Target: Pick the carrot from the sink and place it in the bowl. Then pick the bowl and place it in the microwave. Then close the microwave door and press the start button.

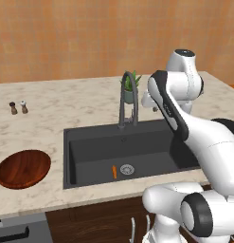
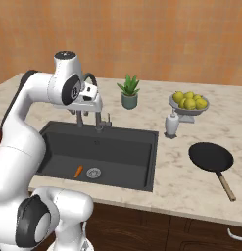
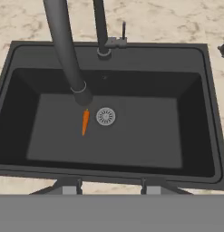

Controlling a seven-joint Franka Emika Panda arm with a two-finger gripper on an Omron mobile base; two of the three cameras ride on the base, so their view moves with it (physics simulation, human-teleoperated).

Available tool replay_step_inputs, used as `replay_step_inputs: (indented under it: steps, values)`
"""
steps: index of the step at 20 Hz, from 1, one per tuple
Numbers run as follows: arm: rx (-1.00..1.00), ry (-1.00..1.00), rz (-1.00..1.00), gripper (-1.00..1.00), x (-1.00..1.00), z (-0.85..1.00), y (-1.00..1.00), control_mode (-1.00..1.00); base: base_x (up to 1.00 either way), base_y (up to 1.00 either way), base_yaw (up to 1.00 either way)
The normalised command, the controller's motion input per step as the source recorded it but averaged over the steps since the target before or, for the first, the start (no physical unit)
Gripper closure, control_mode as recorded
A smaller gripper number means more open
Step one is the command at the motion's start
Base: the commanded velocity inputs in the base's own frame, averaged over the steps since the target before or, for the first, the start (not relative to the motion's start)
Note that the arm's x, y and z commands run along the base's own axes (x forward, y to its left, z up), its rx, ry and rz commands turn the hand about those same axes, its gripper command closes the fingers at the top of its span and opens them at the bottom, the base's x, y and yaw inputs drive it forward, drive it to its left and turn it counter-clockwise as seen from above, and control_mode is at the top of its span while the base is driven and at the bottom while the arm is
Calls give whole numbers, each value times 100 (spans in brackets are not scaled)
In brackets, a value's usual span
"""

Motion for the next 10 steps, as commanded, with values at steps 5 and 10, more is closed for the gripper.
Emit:
replay_step_inputs:
  steps: [5, 10]
  values:
    - [0, -3, 0, -100, -3, -2, 0, -100, 0, 0, 0]
    - [-9, -6, 1, -100, -19, -33, 57, -100, 0, 0, 0]
